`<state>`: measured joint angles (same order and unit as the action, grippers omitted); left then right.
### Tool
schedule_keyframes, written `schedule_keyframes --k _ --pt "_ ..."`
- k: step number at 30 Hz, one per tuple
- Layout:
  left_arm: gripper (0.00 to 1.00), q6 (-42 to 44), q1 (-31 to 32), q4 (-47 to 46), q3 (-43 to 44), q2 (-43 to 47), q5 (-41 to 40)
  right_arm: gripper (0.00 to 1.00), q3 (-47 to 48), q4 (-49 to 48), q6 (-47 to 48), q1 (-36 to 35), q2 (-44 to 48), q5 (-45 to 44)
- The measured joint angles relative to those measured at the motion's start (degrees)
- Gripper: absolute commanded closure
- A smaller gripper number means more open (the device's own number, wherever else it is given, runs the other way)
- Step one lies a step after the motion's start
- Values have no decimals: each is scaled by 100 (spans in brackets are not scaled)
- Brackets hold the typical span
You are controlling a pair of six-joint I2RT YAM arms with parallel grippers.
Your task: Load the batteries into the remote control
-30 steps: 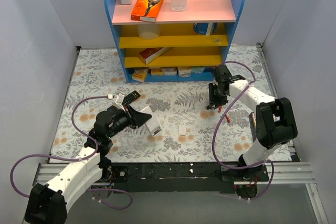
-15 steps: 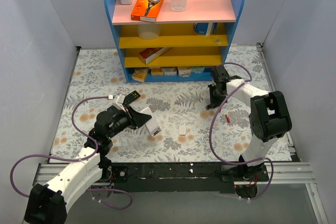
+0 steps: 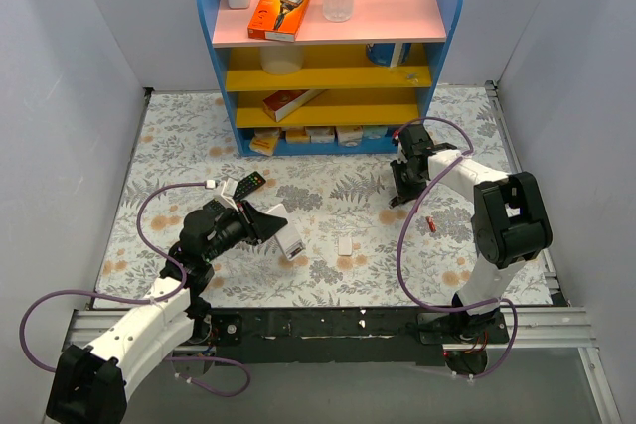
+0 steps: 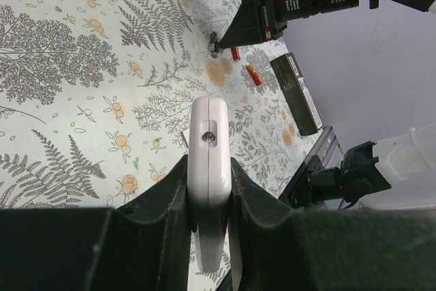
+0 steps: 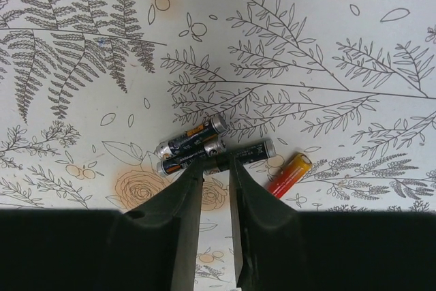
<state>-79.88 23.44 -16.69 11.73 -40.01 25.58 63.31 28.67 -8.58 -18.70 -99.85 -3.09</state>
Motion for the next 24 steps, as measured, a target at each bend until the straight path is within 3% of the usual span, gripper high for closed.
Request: schedule_keyframes --k 6,24 --pt "100 0 0 -2 0 -28 37 57 0 -22 339 0 42 28" --pt "100 -2 2 2 11 -68 103 58 -39 -518 979 26 125 437"
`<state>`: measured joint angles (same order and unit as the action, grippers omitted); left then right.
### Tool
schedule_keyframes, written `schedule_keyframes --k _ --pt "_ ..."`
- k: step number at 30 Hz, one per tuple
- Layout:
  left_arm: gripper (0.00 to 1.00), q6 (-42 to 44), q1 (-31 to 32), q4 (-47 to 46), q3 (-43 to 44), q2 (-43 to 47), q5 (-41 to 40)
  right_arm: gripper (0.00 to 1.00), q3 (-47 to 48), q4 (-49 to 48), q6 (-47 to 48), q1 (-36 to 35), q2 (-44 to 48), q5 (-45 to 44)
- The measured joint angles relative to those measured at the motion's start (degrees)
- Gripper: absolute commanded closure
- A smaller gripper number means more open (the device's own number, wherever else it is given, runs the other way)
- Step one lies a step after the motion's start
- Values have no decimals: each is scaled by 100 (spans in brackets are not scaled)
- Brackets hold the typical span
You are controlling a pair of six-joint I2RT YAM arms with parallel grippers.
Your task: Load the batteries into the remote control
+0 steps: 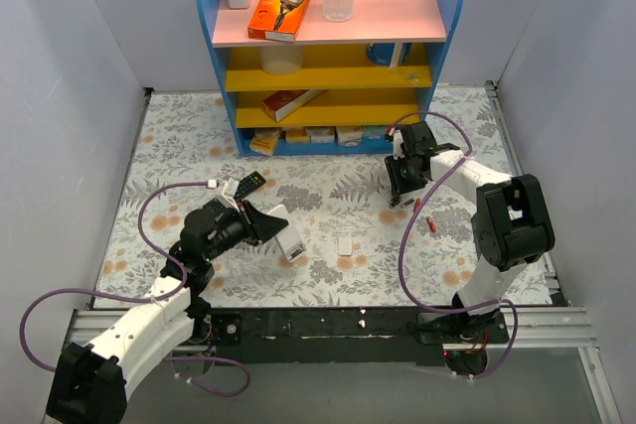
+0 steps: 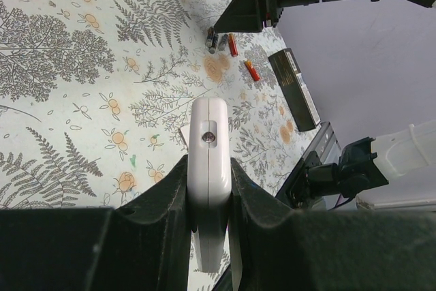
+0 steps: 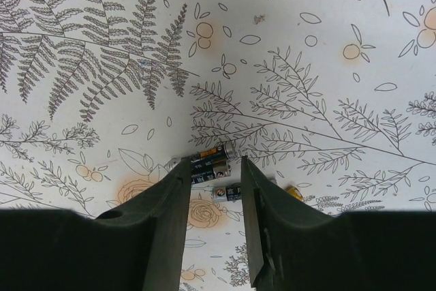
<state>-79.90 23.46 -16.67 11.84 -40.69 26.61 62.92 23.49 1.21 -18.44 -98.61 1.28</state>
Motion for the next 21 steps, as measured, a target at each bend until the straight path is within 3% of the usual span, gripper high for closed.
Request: schedule_keyframes --k 21 --pt "100 -4 2 -2 22 -2 87 58 -323 -101 254 37 0 542"
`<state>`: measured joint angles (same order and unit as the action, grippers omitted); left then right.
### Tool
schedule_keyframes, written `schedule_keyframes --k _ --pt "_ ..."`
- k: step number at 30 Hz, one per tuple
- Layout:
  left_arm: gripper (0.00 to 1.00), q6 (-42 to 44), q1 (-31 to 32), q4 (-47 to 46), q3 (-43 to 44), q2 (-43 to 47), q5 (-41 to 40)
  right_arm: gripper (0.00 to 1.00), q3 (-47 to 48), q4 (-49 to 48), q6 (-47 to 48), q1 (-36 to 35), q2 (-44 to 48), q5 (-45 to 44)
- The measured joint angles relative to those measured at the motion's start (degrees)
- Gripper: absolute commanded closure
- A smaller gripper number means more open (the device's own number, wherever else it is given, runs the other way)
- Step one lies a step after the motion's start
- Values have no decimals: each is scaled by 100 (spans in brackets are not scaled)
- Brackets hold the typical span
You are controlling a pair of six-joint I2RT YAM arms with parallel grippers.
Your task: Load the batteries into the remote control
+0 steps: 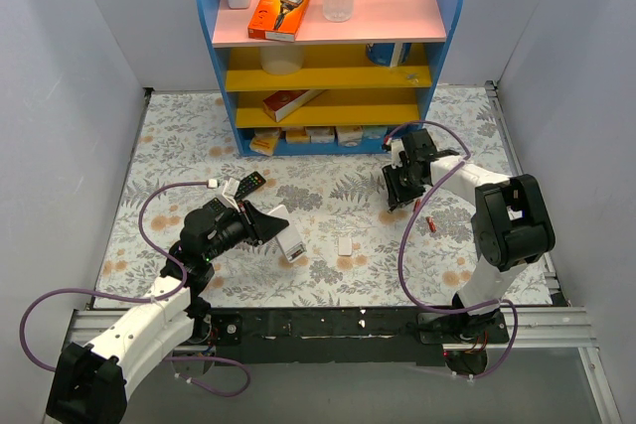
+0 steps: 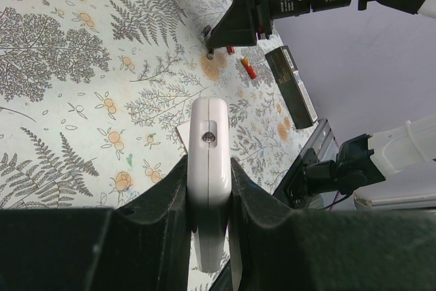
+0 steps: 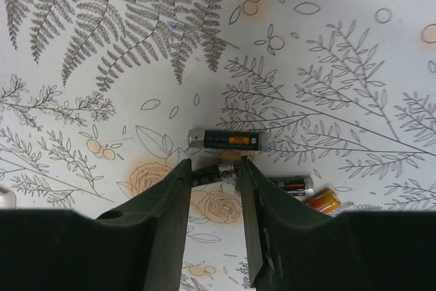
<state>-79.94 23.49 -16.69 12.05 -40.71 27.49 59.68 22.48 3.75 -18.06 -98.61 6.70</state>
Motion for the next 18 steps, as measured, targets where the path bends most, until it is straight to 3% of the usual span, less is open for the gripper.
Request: schedule_keyframes --k 14,18 --pt "100 -42 4 -2 0 2 4 60 -431 13 155 -234 282 442" --pt "100 -46 28 -4 0 2 4 53 -435 125 92 -455 341 275"
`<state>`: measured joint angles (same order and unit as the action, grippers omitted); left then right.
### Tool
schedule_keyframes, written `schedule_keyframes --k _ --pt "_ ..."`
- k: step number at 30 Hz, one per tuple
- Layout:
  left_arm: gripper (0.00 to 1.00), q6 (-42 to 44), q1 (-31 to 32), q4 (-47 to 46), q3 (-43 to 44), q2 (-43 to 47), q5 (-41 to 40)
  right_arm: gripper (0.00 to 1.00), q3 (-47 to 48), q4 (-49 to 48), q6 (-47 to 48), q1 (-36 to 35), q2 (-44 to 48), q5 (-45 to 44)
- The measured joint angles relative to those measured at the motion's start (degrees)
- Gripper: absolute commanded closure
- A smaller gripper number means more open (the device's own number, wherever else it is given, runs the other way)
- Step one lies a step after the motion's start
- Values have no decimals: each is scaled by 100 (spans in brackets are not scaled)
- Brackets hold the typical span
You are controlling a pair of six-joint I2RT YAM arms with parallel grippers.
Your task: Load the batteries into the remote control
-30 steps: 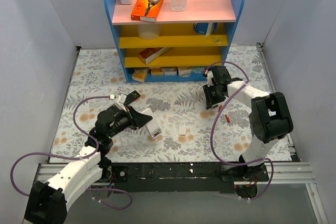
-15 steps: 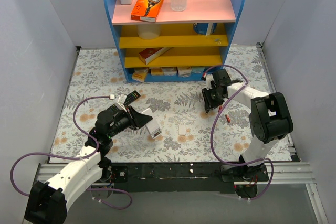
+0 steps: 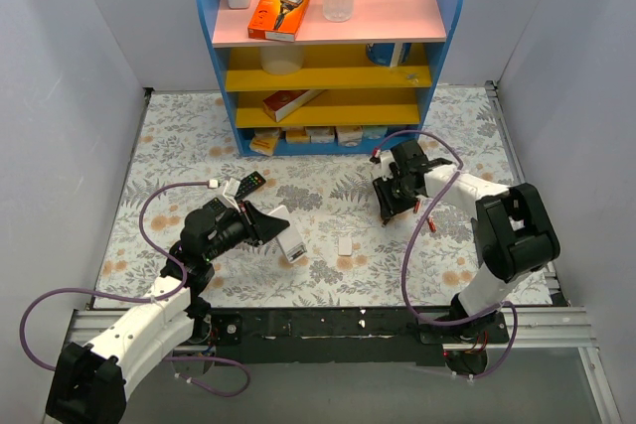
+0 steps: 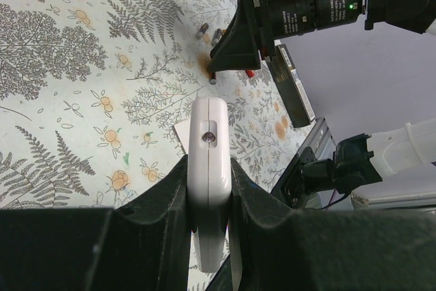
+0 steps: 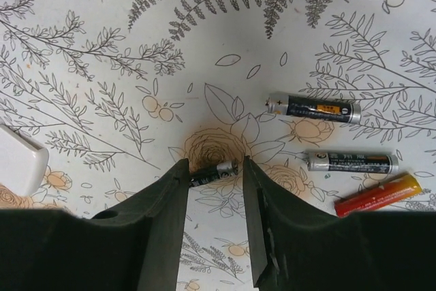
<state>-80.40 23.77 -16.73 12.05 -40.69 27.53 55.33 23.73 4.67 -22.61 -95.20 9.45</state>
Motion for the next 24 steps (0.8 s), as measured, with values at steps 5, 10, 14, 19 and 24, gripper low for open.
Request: schedule_keyframes --k 5,10,14,19,24 --pt "100 -22 0 0 0 0 0 49 7 181 -538 -103 343 -470" --pt "100 -44 0 0 0 0 0 49 107 380 -1329 -92 658 -713" --pt "100 -50 9 0 0 2 0 49 293 678 -1379 -92 660 -688" --pt "100 -59 9 -2 0 2 2 49 769 1189 -562 -138 481 -721" --pt "100 -59 11 -4 0 2 9 51 907 1443 400 -282 317 -778"
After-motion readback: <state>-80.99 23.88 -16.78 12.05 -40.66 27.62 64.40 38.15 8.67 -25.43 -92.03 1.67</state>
